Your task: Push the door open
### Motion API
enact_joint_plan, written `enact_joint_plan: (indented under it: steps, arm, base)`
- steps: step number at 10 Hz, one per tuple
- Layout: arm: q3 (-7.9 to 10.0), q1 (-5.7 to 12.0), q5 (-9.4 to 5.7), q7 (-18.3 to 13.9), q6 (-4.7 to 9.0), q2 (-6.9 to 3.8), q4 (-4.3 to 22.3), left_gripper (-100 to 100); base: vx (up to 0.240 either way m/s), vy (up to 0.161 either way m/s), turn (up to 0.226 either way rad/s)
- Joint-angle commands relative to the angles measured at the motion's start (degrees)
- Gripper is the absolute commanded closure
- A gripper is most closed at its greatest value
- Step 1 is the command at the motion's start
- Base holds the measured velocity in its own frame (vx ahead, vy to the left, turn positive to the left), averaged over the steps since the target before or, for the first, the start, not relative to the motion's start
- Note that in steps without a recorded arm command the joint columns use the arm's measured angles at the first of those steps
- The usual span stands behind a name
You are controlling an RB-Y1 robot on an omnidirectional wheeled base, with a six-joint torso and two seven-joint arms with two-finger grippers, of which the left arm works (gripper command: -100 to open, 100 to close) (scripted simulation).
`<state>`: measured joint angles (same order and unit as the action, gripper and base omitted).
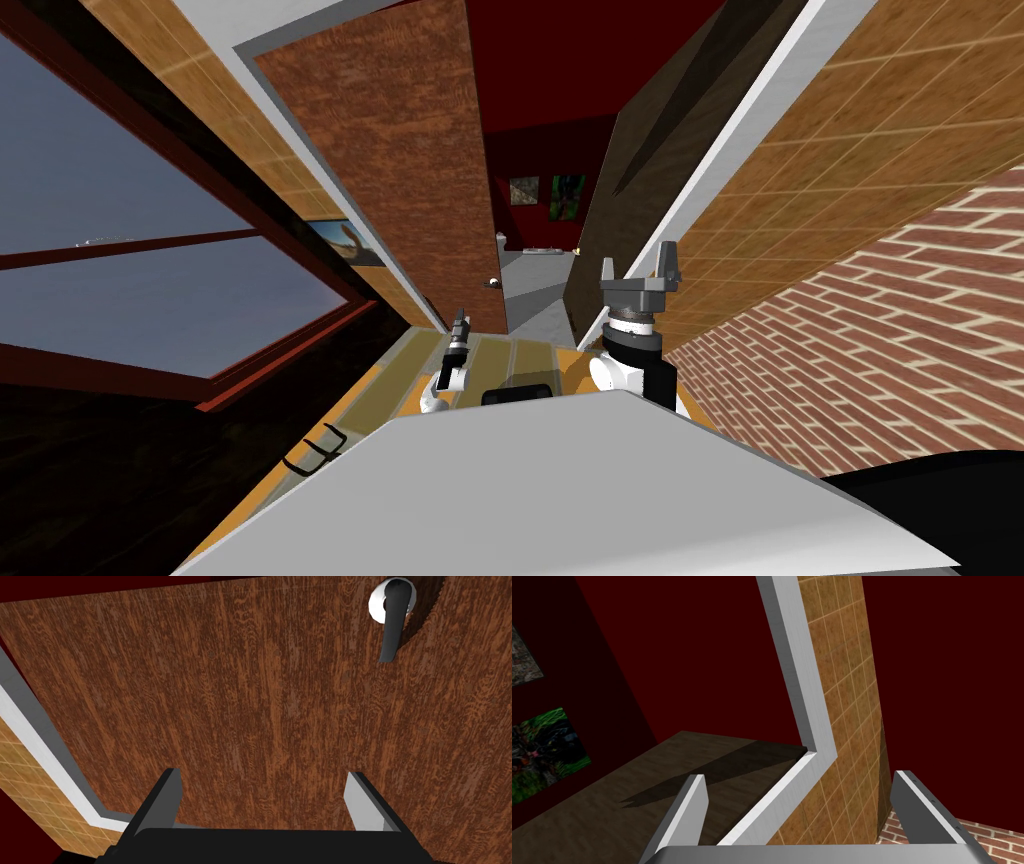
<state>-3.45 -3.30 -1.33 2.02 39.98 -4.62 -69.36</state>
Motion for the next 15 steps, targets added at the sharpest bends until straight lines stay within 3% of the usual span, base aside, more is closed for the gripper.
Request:
enact_joint_plan:
  steps: [1, 3, 4, 9, 10, 13, 15]
  arm:
    - [-0.08, 0.58, -0.06, -0.21, 0.12, -0.07, 1.71, -100]
    - [-0.39, 2.14, -0.17, -0.62, 0.78, 0.05, 5.14, -100]
    - [-0.39, 2.14, -0.17, -0.62, 0.78, 0.05, 5.53, -100]
    - [-1.14, 5.83, -0.41, -1.59, 2.36, 0.47, 14.34, -100]
    - [-1.14, 5.83, -0.41, -1.59, 2.36, 0.47, 14.54, -100]
    - [-1.55, 7.85, -0.54, -2.12, 3.22, 0.79, 19.30, -100]
    - [-1.67, 8.45, -0.58, -2.28, 3.48, 0.91, 20.95, -100]
  base:
    - [0.060, 0.031, -0.020]
    - [0.062, 0.030, -0.044]
    - [0.055, 0.028, -0.022]
    - [0.085, 0.035, -0.047]
    - [0.059, 0.034, -0.013]
    - [0.060, 0.032, -0.038]
    - [0.053, 0.033, -0.023]
